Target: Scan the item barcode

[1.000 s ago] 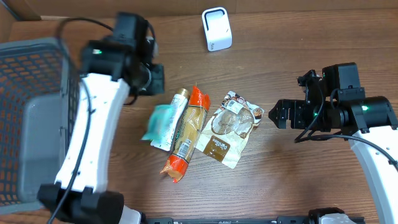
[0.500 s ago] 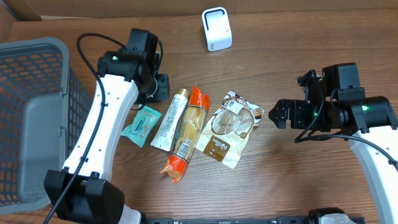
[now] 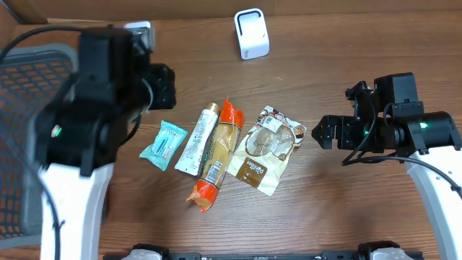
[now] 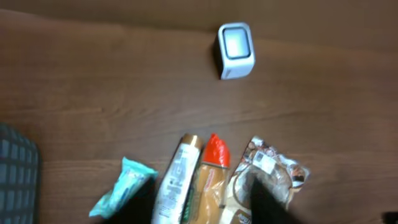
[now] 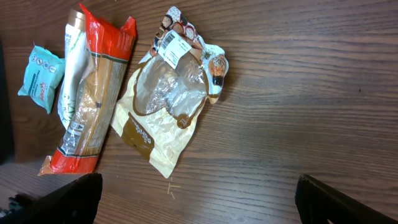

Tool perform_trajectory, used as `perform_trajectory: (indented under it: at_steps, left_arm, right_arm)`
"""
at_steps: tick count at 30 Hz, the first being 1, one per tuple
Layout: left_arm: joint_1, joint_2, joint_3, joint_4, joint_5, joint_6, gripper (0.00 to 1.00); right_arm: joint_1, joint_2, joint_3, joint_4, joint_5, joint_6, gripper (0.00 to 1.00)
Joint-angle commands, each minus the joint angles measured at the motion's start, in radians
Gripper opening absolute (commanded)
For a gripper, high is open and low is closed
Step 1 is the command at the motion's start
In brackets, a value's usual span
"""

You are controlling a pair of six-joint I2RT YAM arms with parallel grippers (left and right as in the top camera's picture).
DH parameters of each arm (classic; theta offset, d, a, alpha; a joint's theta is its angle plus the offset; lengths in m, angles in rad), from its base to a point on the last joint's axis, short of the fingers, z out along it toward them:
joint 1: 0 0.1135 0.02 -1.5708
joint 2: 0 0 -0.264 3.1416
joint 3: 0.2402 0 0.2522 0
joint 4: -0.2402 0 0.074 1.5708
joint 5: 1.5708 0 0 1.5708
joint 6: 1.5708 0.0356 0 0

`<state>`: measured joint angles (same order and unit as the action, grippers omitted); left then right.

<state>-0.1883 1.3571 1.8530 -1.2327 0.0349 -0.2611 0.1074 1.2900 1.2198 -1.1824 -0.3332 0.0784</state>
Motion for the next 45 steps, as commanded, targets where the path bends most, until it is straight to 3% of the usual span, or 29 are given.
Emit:
perform_trajectory:
  at_steps: [1,4,5,45]
  left_arm:
    - [-0.002,-0.028,0.01,0.001,0.012,-0.005,0.64]
    - [-0.002,-0.03,0.01,-0.019,0.029,-0.005,0.97]
    - [-0.002,-0.028,0.01,-0.024,0.029,-0.005,1.0]
    - [-0.002,0.043,0.008,-0.066,0.036,-0.005,1.0]
  right_arm:
    - [0.006,0.002,0.023,0.003,0.0,0.003,1.0]
    - [0.006,0.002,0.023,0.003,0.0,0.003,1.0]
    - [0.006,0.002,0.023,0.003,0.0,0.003,1.0]
    - [0.006,0.002,0.023,0.003,0.0,0.003,1.0]
